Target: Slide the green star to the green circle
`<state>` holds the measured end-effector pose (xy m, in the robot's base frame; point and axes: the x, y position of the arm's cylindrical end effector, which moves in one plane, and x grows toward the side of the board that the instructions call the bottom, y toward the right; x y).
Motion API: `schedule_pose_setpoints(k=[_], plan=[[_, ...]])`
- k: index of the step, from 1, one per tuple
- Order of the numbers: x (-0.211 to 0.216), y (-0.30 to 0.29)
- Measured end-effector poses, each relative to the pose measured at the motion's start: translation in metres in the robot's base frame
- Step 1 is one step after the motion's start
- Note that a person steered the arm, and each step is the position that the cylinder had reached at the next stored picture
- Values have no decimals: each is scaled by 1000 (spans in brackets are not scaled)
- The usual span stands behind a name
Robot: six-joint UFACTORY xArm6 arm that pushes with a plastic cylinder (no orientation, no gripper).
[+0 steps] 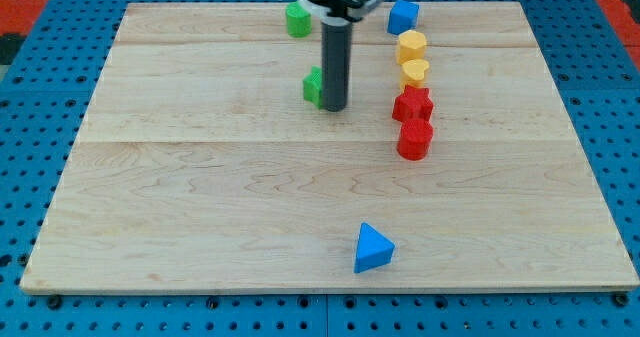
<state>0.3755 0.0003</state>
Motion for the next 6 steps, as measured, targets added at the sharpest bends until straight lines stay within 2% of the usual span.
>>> schedule_pose_setpoints(k=[1,2,6], plan=[[-41,-31],[-87,-35],[-96,-30]])
